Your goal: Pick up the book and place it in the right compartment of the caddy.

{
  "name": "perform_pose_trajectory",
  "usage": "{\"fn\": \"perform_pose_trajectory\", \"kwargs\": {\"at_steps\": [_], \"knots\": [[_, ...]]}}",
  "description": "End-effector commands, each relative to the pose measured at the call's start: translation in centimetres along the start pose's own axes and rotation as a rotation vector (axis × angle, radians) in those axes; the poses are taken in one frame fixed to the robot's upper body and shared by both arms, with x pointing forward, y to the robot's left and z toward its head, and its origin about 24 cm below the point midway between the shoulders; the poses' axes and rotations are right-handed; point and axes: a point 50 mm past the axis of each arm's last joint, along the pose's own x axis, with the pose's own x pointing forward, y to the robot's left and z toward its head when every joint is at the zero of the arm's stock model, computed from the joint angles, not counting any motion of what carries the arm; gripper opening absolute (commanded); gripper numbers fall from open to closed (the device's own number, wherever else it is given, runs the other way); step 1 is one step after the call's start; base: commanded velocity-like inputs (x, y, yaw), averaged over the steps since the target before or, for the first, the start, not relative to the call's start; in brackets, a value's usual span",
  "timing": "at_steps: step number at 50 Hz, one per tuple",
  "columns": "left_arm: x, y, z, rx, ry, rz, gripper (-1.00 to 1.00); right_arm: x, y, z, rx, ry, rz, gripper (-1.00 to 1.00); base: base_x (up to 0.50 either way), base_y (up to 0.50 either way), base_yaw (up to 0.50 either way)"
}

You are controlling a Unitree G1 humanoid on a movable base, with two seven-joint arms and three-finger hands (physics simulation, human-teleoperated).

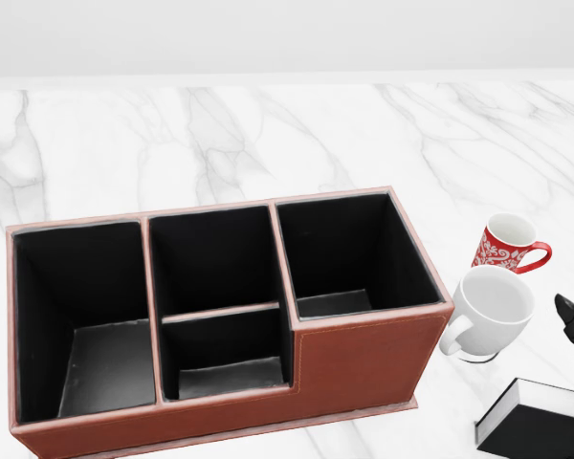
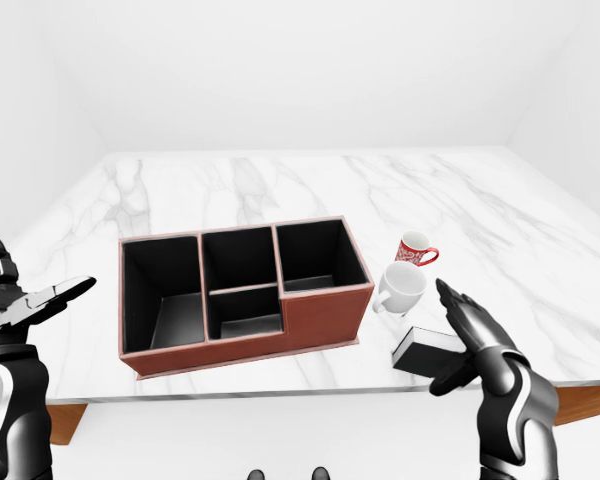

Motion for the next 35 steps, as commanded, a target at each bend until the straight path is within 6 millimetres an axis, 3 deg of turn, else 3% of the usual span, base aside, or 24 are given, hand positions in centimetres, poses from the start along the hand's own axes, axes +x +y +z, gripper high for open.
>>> {"fn": "perform_pose_trajectory", "kwargs": {"at_steps": [1,15,35], "knots": [[0.0,-0.1,0.0,0.004,-0.002,-0.002,1.0,0.5,-1.3,0.0,-0.018,-0.001,-0.028,1.0,0.0,0.0,0.0],[0.0,-0.2,0.0,0.005,-0.004,-0.004,1.0,1.7,-1.7,0.5,-0.041,-0.006,-0.03,1.0,0.0,0.0,0.0],[0.0,-0.1,-0.1,0.005,0.003,-0.003,1.0,1.9,-0.1,-1.6,-0.091,0.096,0.034,1.0,0.0,0.0,0.0]]}}
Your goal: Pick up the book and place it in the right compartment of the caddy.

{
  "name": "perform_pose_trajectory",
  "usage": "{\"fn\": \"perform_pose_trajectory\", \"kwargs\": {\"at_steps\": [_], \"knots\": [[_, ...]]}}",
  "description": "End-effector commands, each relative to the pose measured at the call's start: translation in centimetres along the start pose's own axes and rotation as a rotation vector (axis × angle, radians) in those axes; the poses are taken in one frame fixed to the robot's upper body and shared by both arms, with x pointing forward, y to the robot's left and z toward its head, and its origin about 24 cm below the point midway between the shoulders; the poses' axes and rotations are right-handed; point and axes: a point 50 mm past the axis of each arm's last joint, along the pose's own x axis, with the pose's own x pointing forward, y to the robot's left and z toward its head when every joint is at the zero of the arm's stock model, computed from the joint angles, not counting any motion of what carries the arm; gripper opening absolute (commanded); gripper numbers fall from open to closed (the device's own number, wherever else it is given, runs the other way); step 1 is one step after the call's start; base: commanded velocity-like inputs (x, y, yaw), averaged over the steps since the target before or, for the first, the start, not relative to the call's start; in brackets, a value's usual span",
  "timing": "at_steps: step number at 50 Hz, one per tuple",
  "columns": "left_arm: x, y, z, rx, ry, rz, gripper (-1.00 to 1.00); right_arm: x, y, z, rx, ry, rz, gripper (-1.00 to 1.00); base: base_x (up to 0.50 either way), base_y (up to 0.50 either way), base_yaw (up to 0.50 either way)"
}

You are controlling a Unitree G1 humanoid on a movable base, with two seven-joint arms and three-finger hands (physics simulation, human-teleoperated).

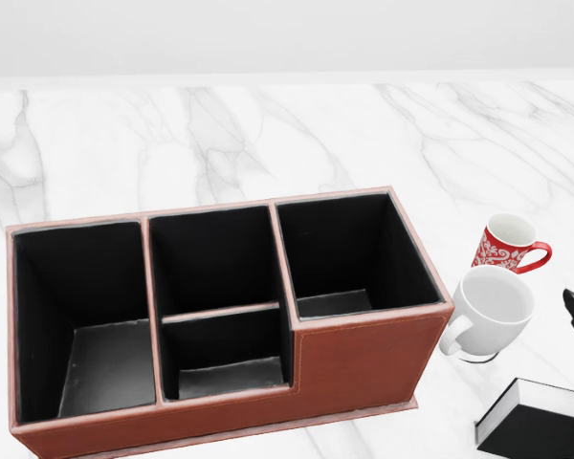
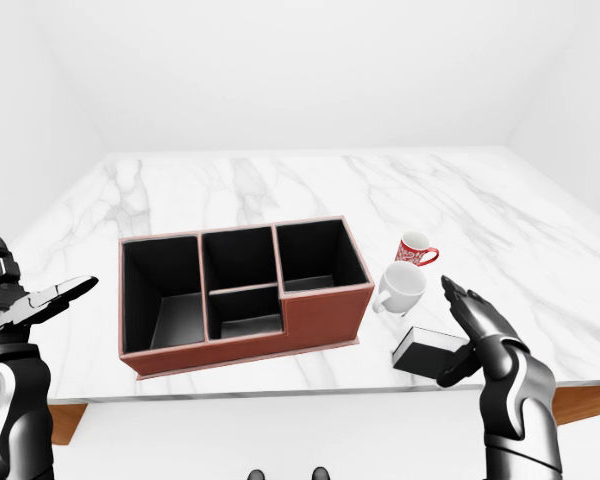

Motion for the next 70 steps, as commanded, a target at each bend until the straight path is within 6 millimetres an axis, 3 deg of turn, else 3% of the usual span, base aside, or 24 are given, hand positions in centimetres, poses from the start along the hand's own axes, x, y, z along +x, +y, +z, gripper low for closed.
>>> {"fn": "perform_pose_trajectory", "kwargs": {"at_steps": [1,43,63,64,65,66,70], "knots": [[0.0,0.0,0.0,0.0,0.002,0.001,1.0,0.1,0.9,-1.0,-0.037,0.053,0.041,1.0,0.0,0.0,0.0],[-0.2,0.0,0.0,-0.002,0.003,0.0,1.0,1.1,2.6,-0.2,-0.129,0.077,0.08,1.0,0.0,0.0,0.0],[-0.1,0.1,-0.3,-0.002,0.013,0.002,1.0,1.7,3.6,-0.8,-0.13,0.096,0.115,1.0,0.0,0.0,0.0],[-0.1,0.1,-0.3,-0.002,0.013,0.002,1.0,1.7,3.6,-0.8,-0.128,0.096,0.117,-0.1,0.0,0.0,0.0],[-0.1,0.1,-0.3,-0.002,0.013,0.002,1.0,1.7,3.6,-0.9,-0.129,0.097,0.117,-0.85,0.0,0.0,0.0],[-0.1,0.1,-0.3,-0.002,0.013,0.002,1.0,1.5,3.8,-0.9,-0.128,0.095,0.129,-1.0,0.0,0.0,0.0],[-0.1,0.1,-0.3,-0.002,0.013,0.002,1.0,1.5,3.9,-0.9,-0.131,0.096,0.139,-1.0,0.0,0.0,0.0]]}}
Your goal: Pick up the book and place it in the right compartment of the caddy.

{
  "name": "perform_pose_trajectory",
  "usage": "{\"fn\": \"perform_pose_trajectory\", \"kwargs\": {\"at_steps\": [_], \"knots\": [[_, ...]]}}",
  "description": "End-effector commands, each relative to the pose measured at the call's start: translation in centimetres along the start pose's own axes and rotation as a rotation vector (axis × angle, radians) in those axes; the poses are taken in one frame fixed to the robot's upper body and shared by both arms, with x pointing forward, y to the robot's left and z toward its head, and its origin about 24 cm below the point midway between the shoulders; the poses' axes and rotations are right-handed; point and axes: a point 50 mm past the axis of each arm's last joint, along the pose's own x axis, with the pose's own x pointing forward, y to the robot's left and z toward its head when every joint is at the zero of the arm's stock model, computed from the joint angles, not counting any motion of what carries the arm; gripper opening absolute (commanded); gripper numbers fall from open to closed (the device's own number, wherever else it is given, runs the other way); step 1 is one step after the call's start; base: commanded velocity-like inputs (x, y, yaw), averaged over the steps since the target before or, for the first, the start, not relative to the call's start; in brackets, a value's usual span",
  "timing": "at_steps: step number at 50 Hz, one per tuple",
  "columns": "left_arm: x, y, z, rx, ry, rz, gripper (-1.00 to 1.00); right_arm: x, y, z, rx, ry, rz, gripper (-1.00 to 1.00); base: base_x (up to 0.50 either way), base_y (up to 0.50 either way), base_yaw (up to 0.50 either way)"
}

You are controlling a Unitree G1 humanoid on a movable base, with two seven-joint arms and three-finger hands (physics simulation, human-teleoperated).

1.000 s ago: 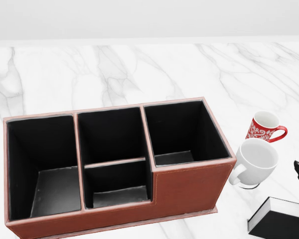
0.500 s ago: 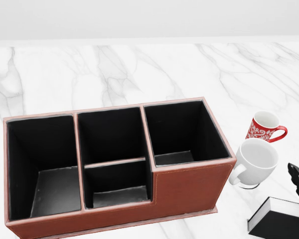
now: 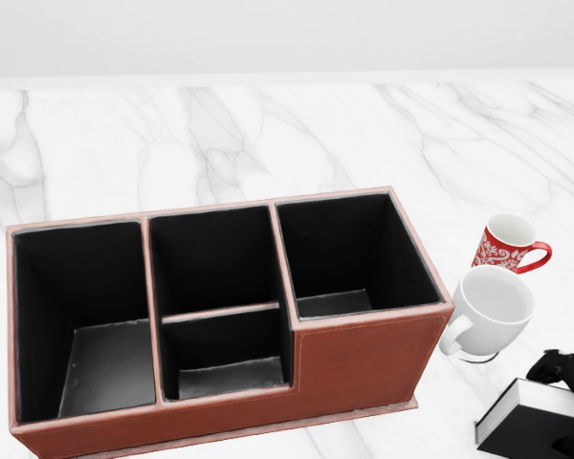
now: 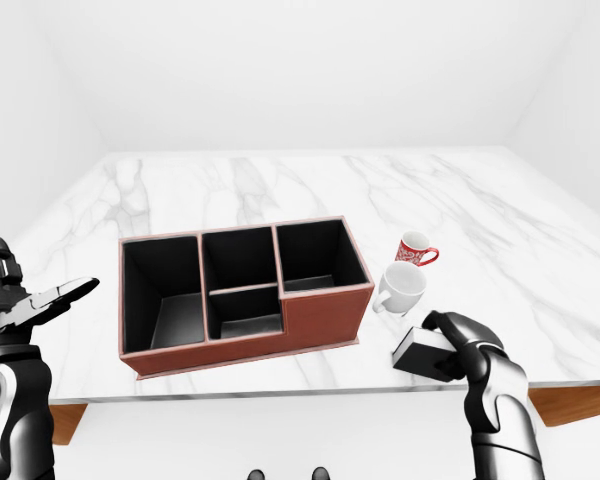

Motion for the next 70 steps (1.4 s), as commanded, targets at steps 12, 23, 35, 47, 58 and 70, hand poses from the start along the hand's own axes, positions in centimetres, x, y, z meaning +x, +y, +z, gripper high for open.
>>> {"fn": "perform_pose_trajectory", "kwargs": {"at_steps": [12,23,35,47,58,70], "knots": [[0.0,0.0,0.0,0.0,0.002,0.001,1.0,-0.2,0.5,-0.2,0.004,0.001,0.038,-1.0,0.0,0.0,0.0],[0.0,-0.1,0.1,-0.002,-0.006,0.0,1.0,-0.9,-0.1,0.3,0.0,-0.017,0.02,-1.0,0.0,0.0,0.0],[0.1,0.1,0.1,0.004,-0.007,0.004,1.0,-5.0,-5.6,1.9,-0.036,-0.075,-0.21,-1.0,0.0,0.0,0.0],[0.1,0.1,0.3,0.003,-0.011,0.004,1.0,-10.0,-11.9,3.9,-0.1,-0.138,-0.56,-1.0,0.0,0.0,0.0],[0.0,-0.1,0.4,0.005,-0.017,0.0,1.0,-11.0,-18.6,8.3,-0.154,-0.318,-0.706,-1.0,0.0,0.0,0.0],[0.1,-0.1,0.3,0.005,-0.015,0.0,1.0,-12.3,-25.6,13.5,-0.146,-0.469,-0.782,-1.0,0.0,0.0,0.0]]}}
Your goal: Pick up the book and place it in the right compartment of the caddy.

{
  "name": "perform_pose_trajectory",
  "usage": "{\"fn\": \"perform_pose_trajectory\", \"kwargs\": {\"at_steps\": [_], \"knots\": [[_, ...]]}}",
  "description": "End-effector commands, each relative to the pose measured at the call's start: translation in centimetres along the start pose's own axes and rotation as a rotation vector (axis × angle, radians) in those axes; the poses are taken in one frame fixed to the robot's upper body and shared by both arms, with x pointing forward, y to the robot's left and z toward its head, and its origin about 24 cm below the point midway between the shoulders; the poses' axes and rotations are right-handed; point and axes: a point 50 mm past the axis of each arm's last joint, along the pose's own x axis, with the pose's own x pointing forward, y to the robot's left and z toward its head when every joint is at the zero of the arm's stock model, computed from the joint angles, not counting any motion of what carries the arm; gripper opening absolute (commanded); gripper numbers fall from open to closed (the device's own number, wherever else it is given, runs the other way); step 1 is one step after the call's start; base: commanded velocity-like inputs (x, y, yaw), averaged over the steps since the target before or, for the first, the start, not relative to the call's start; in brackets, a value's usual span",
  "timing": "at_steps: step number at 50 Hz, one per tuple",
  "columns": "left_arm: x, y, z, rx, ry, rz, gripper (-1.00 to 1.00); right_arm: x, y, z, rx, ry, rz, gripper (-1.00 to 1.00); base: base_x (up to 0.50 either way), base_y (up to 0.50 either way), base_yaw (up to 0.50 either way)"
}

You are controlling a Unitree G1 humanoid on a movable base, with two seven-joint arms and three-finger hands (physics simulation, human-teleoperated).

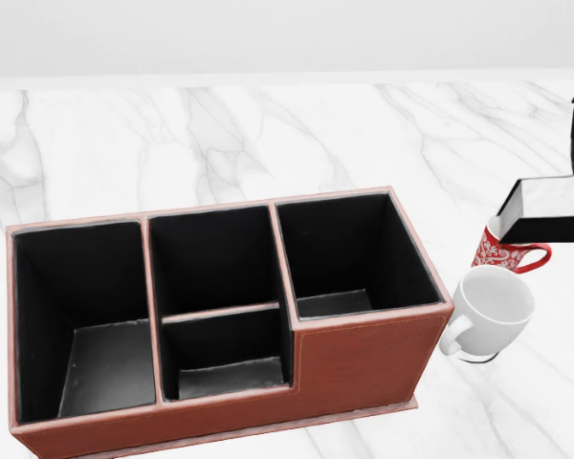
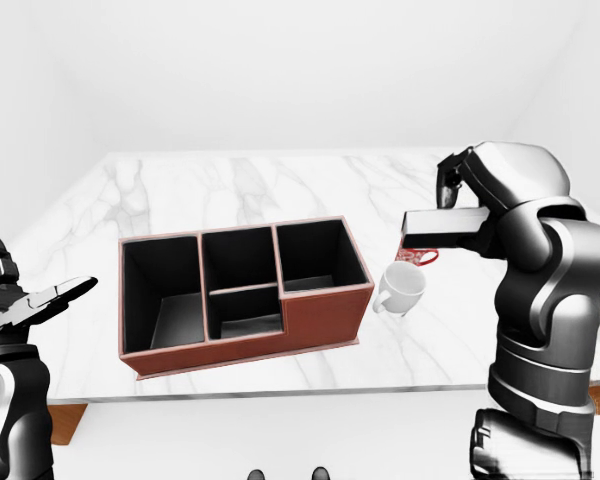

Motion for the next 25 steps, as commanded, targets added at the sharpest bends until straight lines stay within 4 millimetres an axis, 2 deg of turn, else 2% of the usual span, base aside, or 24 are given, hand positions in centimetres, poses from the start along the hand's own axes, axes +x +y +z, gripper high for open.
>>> {"fn": "perform_pose_trajectory", "kwargs": {"at_steps": [1,5,10,13,19,21,25], "knots": [[0.0,-0.1,0.0,0.001,0.001,-0.001,1.0,3.8,-6.6,2.8,0.012,-0.101,-0.114,-1.0,0.0,0.0,0.0],[0.2,-0.1,-0.3,0.002,0.008,-0.001,1.0,4.5,-8.8,3.5,-0.013,-0.083,-0.158,-1.0,0.0,0.0,0.0],[0.1,-0.1,-0.3,0.001,0.01,0.0,1.0,4.6,-10.0,4.8,-0.006,-0.113,-0.197,-1.0,0.0,0.0,0.0],[0.1,-0.1,-0.3,0.001,0.009,0.0,1.0,4.7,-10.3,5.1,-0.005,-0.114,-0.206,-1.0,0.0,0.0,0.0],[0.1,-0.1,-0.1,0.0,0.004,0.0,1.0,5.4,-10.6,7.0,0.057,-0.196,-0.192,-1.0,0.0,0.0,0.0],[0.1,0.0,-0.2,0.001,0.007,0.001,1.0,6.1,-10.7,7.5,0.11,-0.225,-0.168,-1.0,0.0,0.0,0.0],[0.1,-0.1,-0.1,0.0,0.004,0.0,1.0,8.1,-9.8,8.4,0.185,-0.261,-0.06,-1.0,0.0,0.0,0.0]]}}
